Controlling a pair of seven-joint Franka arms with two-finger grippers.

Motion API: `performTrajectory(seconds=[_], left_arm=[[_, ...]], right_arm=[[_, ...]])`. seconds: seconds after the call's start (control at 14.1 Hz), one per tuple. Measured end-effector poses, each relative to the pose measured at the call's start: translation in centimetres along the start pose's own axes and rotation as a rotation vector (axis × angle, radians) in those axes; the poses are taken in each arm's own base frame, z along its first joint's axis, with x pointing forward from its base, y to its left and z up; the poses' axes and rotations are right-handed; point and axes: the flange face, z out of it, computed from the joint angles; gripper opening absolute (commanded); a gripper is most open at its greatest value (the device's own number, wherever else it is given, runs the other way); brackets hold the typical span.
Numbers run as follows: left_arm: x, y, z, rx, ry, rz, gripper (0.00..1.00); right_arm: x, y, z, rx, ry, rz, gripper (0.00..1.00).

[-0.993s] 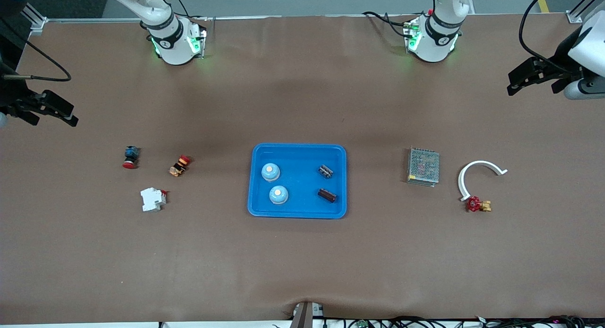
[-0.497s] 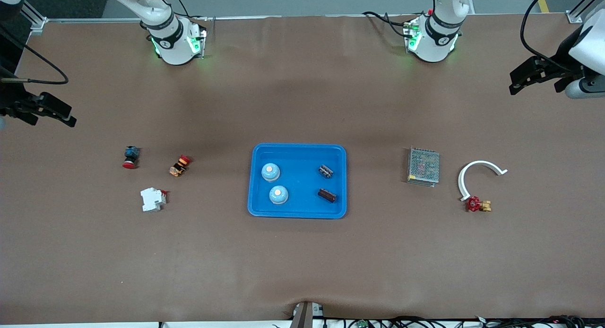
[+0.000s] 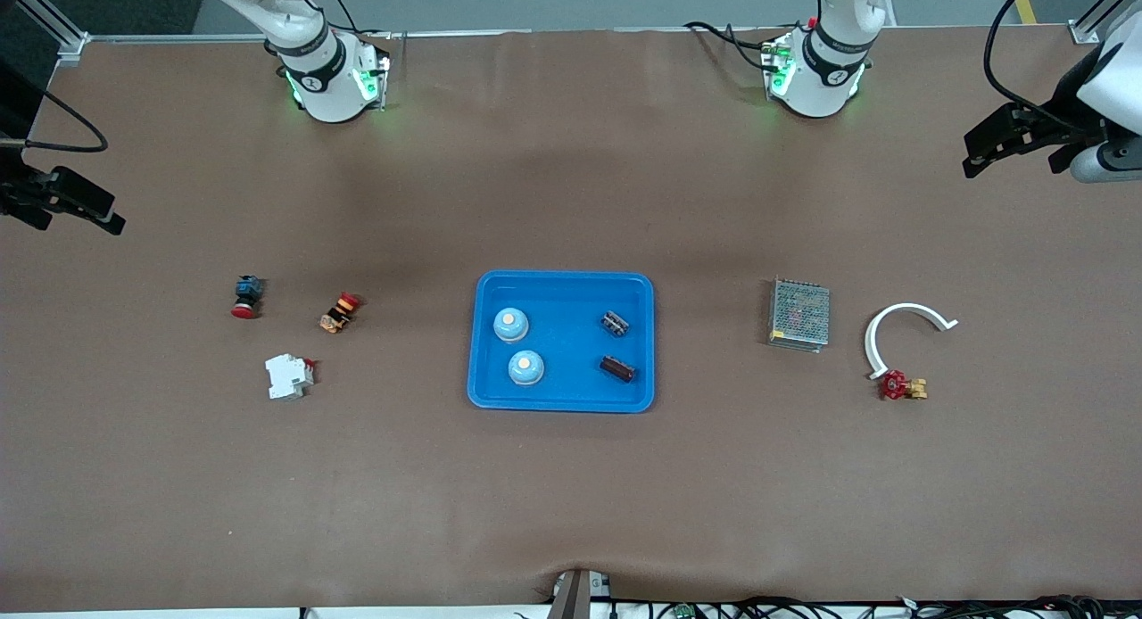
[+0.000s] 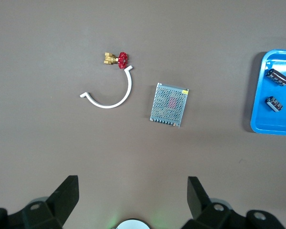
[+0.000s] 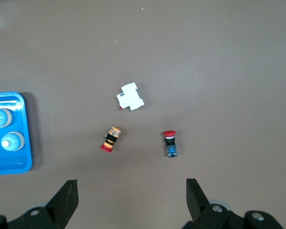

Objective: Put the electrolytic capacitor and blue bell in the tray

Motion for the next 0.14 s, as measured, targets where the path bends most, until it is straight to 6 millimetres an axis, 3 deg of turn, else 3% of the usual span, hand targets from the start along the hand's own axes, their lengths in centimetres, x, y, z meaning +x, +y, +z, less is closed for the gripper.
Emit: performTrajectory(seconds=[0.14], left_arm=[[-0.05, 0.01, 0.02, 0.001, -0.004, 0.000, 1.00]], right_arm=[[0.01, 0.00, -0.10, 0.000, 0.002, 0.000, 1.00]])
